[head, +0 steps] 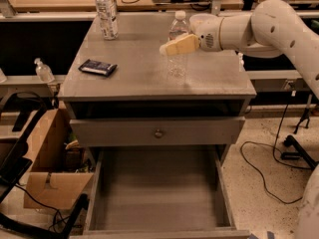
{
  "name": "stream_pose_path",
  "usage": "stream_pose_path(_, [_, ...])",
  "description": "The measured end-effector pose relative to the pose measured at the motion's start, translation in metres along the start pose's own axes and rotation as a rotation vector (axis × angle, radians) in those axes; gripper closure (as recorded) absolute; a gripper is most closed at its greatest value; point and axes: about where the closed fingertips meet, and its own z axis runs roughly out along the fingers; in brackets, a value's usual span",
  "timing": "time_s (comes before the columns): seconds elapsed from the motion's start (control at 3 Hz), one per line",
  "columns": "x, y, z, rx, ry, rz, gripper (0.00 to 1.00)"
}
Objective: Pick water bottle from middle drawer and place on counter
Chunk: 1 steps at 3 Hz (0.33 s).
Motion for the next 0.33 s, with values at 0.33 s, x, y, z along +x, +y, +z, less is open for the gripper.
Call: stream_pose_path(0.33, [0.0000,0.0000,0.0000,0.000,0.000,0.000,0.00])
